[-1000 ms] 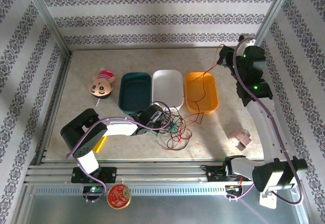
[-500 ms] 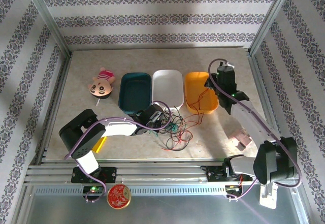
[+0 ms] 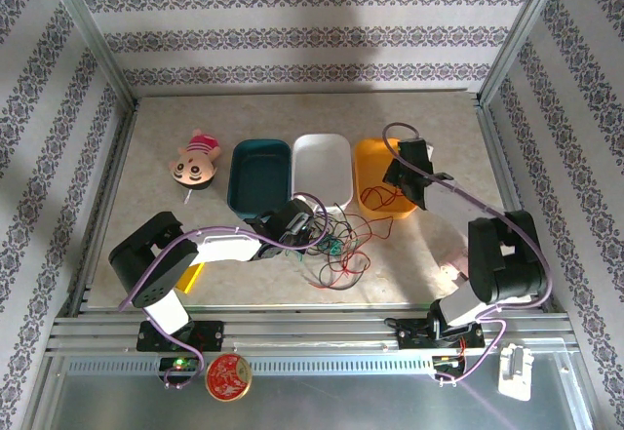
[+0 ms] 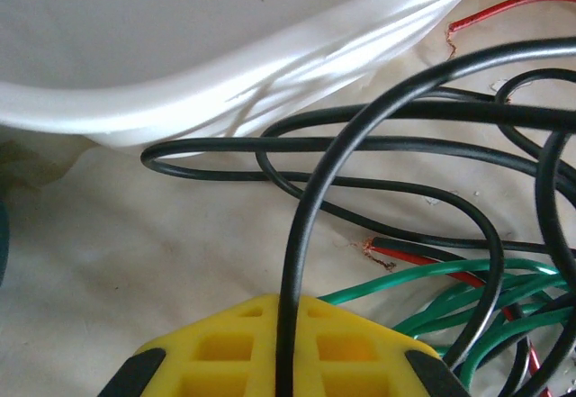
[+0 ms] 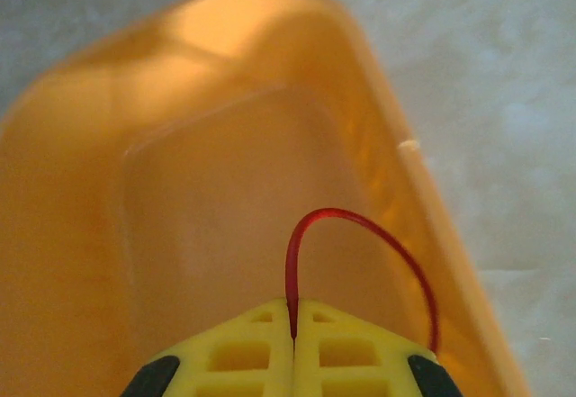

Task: Untangle the cables
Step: Place the cable in the container.

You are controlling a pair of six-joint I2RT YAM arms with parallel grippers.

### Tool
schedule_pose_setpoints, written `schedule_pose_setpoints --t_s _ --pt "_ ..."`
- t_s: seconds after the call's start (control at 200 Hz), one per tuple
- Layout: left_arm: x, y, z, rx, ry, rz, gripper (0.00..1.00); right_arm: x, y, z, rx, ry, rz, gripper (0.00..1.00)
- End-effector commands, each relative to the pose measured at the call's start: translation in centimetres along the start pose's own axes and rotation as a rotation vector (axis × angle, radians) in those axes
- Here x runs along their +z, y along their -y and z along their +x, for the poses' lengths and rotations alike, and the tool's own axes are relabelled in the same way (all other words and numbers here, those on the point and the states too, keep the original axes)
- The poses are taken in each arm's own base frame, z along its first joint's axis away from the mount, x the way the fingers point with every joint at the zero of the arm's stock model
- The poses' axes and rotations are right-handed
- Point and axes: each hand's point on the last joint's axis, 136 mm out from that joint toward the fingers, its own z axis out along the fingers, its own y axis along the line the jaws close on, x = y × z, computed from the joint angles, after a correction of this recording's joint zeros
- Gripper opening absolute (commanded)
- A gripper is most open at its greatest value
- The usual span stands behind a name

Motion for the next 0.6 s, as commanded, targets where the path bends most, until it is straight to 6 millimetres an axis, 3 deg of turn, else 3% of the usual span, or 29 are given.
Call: schedule_pose_setpoints --t_s 0.0,0.165,0.265,0.36,0.595 --pt "-0.6 0.0 0.5 0.015 0.001 -0.014 0.00 1.0 -2.1 1.1 0.003 -0.093 -0.094 0.00" --pt "-0.6 -0.2 0.4 0.009 0.007 -0.029 0.00 1.5 -2.7 1.5 0.018 -0.121 -0.110 0.01" --pt "-0.6 -0.5 0.4 0.006 0.005 -0.048 0.00 0.6 -3.4 0.4 -0.003 -0.087 -0.131 0.34" --pt "-0.6 -0.8 0.3 0.001 0.011 -0.062 0.00 -0.9 -3.5 -1.2 -0.017 -0.025 -0.123 0.52" --pt "-0.5 -0.9 0.0 -0.004 0.024 -0.071 0.00 -5.0 -2.7 -4.2 -0.046 0.107 -0.080 0.60"
